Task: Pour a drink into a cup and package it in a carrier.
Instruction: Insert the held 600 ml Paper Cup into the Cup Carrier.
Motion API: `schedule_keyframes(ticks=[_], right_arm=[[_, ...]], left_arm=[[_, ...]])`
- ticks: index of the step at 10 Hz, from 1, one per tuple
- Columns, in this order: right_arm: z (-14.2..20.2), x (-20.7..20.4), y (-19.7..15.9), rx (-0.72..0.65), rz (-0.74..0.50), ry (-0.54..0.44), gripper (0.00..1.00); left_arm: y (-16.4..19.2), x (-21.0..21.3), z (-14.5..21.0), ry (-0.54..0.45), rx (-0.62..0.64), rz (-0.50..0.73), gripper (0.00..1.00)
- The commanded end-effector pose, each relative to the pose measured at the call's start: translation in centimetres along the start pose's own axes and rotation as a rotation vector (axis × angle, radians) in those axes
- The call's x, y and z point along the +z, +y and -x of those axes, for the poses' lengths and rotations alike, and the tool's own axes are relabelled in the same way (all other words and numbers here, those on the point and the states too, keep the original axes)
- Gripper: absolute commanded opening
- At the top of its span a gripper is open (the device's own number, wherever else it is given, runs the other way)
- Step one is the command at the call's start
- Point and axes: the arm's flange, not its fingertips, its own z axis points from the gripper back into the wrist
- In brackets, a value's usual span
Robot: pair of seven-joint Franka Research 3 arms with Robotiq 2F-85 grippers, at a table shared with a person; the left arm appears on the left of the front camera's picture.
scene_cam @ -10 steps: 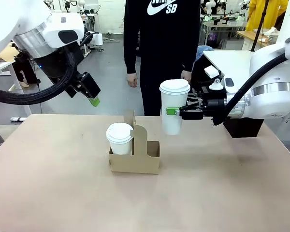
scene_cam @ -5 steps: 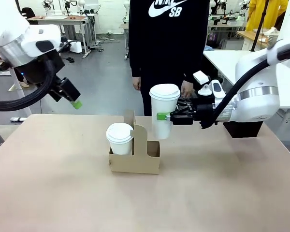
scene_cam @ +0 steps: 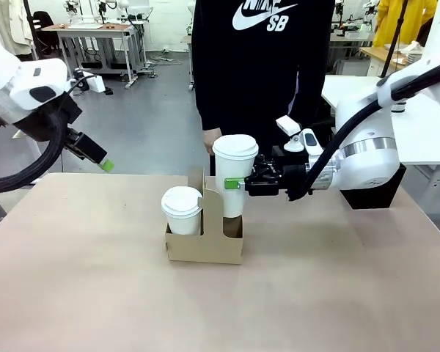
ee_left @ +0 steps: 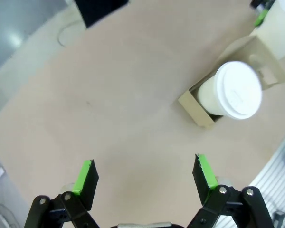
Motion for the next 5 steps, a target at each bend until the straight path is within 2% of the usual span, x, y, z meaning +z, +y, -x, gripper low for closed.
schedule_keyframes(ticks=[1, 2, 3, 5], right_arm=[[0.4, -0.6, -0.7, 0.02, -0.051, 0.003, 0.8], [0.8, -0.9, -0.8, 0.019, -0.056, 0.009, 0.8], [1.3, -1.1, -0.7, 0.011, -0.073, 0.014, 0.8], [2.4, -1.4, -0.9, -0.003, -0.096, 0.022, 0.8]], left_arm=[[1.0, -1.0, 1.2, -0.059, -0.019, 0.066, 1.0], [1.1, -1.1, 0.8, -0.067, -0.002, 0.074, 1.0], [0.6, -0.3, 0.6, -0.016, -0.004, 0.023, 1.0], [0.6, -0.3, 0.6, -0.016, -0.004, 0.023, 1.0]])
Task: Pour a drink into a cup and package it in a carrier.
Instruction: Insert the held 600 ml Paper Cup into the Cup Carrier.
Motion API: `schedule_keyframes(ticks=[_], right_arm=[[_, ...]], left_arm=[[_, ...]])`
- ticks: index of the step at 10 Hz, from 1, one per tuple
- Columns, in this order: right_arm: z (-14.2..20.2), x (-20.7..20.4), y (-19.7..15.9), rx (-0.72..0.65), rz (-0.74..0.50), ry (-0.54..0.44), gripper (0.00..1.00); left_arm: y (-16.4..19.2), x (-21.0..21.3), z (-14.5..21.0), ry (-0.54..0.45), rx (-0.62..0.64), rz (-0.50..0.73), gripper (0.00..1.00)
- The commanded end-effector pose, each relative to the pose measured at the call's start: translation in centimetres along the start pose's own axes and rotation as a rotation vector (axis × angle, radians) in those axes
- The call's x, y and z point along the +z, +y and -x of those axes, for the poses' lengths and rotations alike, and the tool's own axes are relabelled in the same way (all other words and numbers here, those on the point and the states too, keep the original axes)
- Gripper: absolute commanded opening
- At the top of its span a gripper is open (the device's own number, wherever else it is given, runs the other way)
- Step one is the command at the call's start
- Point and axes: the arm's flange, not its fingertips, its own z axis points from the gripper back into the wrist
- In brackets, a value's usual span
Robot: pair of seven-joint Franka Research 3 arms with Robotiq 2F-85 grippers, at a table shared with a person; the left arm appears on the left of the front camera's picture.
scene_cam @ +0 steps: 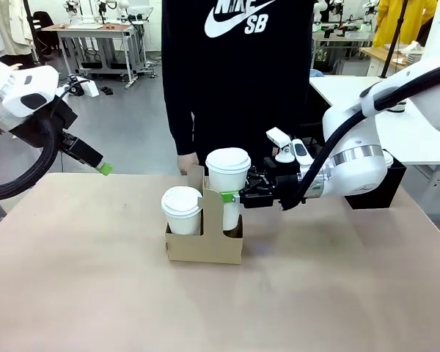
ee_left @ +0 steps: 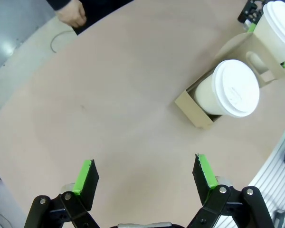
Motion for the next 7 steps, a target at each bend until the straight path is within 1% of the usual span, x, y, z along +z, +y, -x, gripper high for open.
schedule_keyframes(ticks=[1, 4, 7], right_arm=[[0.4, -0.2, -0.8, 0.021, -0.044, 0.009, 0.8], [2.1, 0.2, -1.4, 0.001, -0.063, 0.04, 0.8], [3.9, -0.2, -1.9, 0.002, -0.12, 0.07, 0.8]], left_arm=[[-0.1, 0.2, -0.1, 0.008, 0.002, -0.012, 1.0], [-0.1, 0.2, -0.1, 0.008, 0.002, -0.012, 1.0], [-0.1, 0.2, -0.1, 0.008, 0.002, -0.012, 1.0]])
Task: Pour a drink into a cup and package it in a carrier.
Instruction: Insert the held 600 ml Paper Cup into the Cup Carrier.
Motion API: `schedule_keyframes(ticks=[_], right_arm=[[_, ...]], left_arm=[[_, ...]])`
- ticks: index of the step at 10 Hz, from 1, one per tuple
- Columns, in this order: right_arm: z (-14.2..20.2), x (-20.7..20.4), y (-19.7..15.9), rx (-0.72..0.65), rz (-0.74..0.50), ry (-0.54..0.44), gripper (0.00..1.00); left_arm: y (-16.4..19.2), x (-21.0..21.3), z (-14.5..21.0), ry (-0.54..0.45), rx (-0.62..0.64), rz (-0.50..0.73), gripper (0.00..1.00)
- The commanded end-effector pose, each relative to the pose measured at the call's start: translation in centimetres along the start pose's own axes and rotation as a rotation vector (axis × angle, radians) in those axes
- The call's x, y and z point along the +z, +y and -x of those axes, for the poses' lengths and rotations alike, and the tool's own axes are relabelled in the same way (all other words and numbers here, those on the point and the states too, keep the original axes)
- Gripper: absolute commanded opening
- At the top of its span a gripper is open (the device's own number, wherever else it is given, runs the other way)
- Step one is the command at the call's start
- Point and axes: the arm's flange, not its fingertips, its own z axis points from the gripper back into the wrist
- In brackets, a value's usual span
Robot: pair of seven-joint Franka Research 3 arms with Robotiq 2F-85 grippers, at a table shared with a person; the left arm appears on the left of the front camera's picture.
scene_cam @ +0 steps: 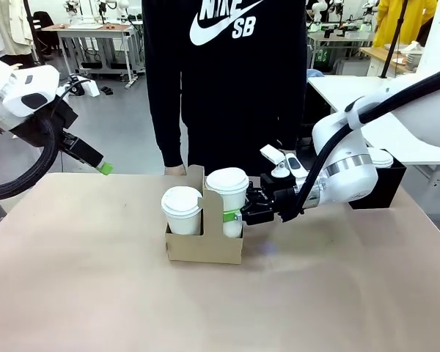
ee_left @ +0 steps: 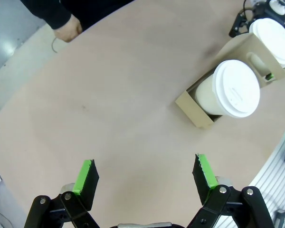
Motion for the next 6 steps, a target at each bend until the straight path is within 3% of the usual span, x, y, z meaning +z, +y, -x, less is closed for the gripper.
schedule_keyframes(ticks=[1, 6], right_arm=[[0.8, -0.3, -0.9, 0.04, -0.063, 0.011, 0.8], [2.5, 0.2, -1.3, 0.061, -0.071, 0.014, 0.8]], left_arm=[[0.0, 0.2, 0.0, 0.007, 0.005, -0.007, 1.0], [0.0, 0.2, 0.0, 0.007, 0.005, -0.007, 1.0]])
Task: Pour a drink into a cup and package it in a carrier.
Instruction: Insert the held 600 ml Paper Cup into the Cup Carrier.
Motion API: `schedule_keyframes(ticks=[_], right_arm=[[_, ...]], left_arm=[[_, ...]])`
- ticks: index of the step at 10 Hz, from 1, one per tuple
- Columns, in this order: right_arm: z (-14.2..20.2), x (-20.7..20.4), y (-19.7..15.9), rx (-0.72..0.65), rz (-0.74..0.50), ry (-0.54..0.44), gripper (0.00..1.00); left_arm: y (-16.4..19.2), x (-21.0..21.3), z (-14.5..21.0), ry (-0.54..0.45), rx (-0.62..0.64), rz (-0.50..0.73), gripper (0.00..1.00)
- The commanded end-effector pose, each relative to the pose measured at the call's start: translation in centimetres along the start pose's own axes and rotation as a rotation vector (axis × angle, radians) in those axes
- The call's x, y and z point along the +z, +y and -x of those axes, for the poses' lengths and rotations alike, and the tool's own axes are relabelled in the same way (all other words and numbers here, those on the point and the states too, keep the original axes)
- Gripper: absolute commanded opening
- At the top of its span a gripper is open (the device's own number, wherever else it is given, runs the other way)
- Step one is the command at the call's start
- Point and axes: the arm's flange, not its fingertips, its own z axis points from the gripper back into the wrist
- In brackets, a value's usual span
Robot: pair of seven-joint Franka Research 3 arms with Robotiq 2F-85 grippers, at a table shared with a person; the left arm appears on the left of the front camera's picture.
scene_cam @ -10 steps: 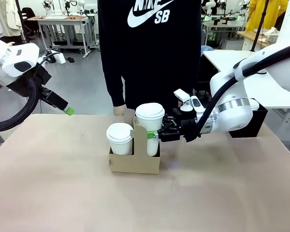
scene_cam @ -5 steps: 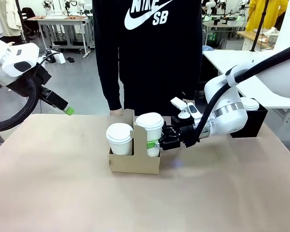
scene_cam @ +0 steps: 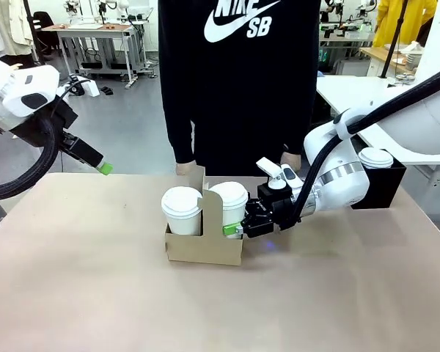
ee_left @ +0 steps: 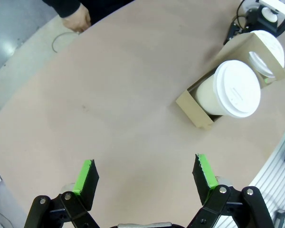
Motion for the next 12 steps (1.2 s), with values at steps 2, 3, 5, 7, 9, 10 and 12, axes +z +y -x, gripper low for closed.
schedule_keyframes(ticks=[2, 3, 5, 7, 9, 10, 12], right_arm=[[-0.3, 1.0, -0.2, 0.088, 0.001, 0.014, 1.0], [-0.7, 1.4, 0.1, 0.101, 0.016, 0.017, 1.0], [-1.8, 2.7, 0.8, 0.127, 0.045, 0.036, 1.0], [-2.7, 4.5, 1.2, 0.138, 0.083, 0.04, 1.0], [-3.2, 5.9, 1.4, 0.111, 0.103, 0.077, 1.0], [-3.6, 6.5, 1.7, 0.091, 0.138, 0.114, 1.0], [-5.5, 8.7, 3.6, 0.03, 0.278, 0.184, 1.0]], left_arm=[[0.0, 0.1, 0.0, 0.007, 0.005, -0.007, 1.0], [0.0, 0.1, 0.0, 0.007, 0.005, -0.007, 1.0], [0.0, 0.1, 0.0, 0.007, 0.005, -0.007, 1.0], [0.0, 0.1, 0.0, 0.007, 0.005, -0.007, 1.0], [0.0, 0.1, 0.0, 0.007, 0.005, -0.007, 1.0], [0.0, 0.1, 0.0, 0.007, 0.005, -0.007, 1.0], [0.0, 0.1, 0.0, 0.007, 0.005, -0.007, 1.0]])
